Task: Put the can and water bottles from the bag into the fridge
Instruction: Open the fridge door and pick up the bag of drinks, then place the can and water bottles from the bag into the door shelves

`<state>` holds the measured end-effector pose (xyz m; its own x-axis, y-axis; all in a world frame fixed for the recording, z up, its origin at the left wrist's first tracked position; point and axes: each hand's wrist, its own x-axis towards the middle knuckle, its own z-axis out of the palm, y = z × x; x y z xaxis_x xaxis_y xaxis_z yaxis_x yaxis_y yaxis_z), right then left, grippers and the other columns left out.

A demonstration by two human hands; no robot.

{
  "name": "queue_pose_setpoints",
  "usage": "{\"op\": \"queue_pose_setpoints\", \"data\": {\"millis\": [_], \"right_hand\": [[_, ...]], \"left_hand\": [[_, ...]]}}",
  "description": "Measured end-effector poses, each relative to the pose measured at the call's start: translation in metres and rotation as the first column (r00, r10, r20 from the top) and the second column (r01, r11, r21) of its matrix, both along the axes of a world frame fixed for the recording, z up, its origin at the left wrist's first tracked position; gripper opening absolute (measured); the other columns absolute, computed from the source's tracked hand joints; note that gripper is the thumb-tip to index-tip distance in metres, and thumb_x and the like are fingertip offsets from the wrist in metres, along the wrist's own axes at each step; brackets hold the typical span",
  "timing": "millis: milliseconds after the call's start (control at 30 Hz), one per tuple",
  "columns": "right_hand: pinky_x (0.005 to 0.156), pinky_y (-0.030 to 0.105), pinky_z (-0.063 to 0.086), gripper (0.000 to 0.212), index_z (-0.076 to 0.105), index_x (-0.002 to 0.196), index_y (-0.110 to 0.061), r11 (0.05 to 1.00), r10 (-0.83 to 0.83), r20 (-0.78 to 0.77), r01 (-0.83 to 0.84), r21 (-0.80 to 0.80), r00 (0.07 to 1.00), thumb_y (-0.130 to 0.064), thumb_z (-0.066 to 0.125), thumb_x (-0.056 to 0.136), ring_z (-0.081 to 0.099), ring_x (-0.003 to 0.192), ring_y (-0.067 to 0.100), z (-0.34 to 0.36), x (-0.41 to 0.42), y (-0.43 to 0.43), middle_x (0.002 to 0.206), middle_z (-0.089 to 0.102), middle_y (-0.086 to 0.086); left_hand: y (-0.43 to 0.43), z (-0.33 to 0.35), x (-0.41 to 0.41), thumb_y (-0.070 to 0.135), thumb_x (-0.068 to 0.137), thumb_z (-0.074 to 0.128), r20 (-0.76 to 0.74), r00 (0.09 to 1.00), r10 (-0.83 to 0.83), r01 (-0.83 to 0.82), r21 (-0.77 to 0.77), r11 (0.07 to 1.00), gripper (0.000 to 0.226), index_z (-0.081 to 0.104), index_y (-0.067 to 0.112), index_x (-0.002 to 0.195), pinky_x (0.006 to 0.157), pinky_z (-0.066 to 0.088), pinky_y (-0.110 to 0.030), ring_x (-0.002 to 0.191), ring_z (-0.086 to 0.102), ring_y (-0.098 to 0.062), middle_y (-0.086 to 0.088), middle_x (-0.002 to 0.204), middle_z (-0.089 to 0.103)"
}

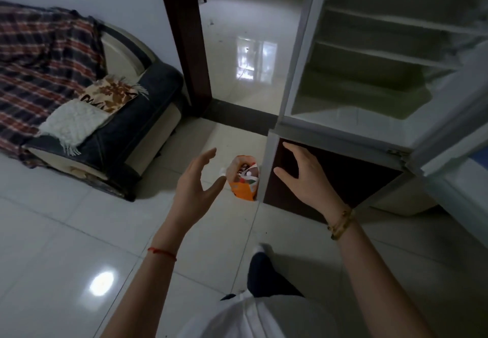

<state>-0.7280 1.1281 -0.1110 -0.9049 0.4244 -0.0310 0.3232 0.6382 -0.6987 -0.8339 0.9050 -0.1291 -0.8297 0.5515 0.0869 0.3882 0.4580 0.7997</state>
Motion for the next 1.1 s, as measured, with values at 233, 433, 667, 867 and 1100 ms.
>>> {"op": "queue_pose_setpoints", "data": {"millis": [233,433,667,867,1100], "right_hand": [[0.101,0.022,0.027,0.061,0.032,0.145,-0.022,0.995,0.061,0.058,-0.056,-0.087,0.996,-0.028,0.06,0.091,0.026,0.141,0.016,-0.033,-0.078,0.011,0.151,0.033,0.0],[0.098,0.022,0.033,0.049,0.042,0.137,-0.021,0.979,0.122,0.139,-0.096,-0.179,0.983,-0.022,0.06,0.091,0.034,0.137,0.018,-0.062,-0.157,0.034,0.147,0.037,0.003],[0.106,0.041,0.044,0.049,0.042,0.134,-0.022,0.97,0.171,0.286,-0.111,-0.215,0.943,-0.024,0.062,0.089,0.044,0.129,0.024,-0.115,-0.248,0.075,0.139,0.044,0.006],[0.102,0.043,0.048,0.051,0.045,0.134,-0.023,0.963,0.198,0.402,-0.102,-0.248,0.894,-0.028,0.064,0.086,0.049,0.123,0.024,-0.165,-0.315,0.107,0.133,0.049,0.006],[0.098,0.038,0.051,0.051,0.045,0.136,-0.023,0.956,0.183,0.448,-0.053,-0.288,0.875,-0.027,0.06,0.088,0.056,0.117,0.021,-0.245,-0.376,0.131,0.136,0.051,0.003]], "left_hand": [[0.005,-0.027,-0.055,0.023,0.093,0.065,0.088,0.992,0.088,-0.085,-0.03,0.996,0.058,0.042,0.021,0.146,0.109,0.04,-0.033,0.131,0.047,-0.013,0.001,0.147,0.049],[0.029,-0.065,-0.138,0.023,0.094,0.064,0.274,0.946,0.175,-0.152,-0.103,0.983,0.054,0.044,0.021,0.143,0.104,0.043,-0.033,0.128,0.052,-0.016,0.001,0.143,0.053],[0.071,-0.106,-0.231,0.022,0.094,0.064,0.491,0.823,0.285,-0.233,-0.167,0.958,0.051,0.047,0.016,0.142,0.106,0.047,-0.04,0.125,0.057,-0.022,-0.005,0.138,0.058],[0.099,-0.146,-0.294,0.021,0.095,0.062,0.658,0.66,0.362,-0.321,-0.189,0.928,0.047,0.049,0.013,0.14,0.093,0.048,-0.031,0.119,0.059,-0.022,-0.007,0.136,0.059],[0.123,-0.231,-0.359,0.018,0.097,0.057,0.77,0.477,0.424,-0.363,-0.266,0.893,0.045,0.049,0.006,0.14,0.094,0.047,-0.034,0.115,0.057,-0.024,-0.014,0.13,0.06]]}}
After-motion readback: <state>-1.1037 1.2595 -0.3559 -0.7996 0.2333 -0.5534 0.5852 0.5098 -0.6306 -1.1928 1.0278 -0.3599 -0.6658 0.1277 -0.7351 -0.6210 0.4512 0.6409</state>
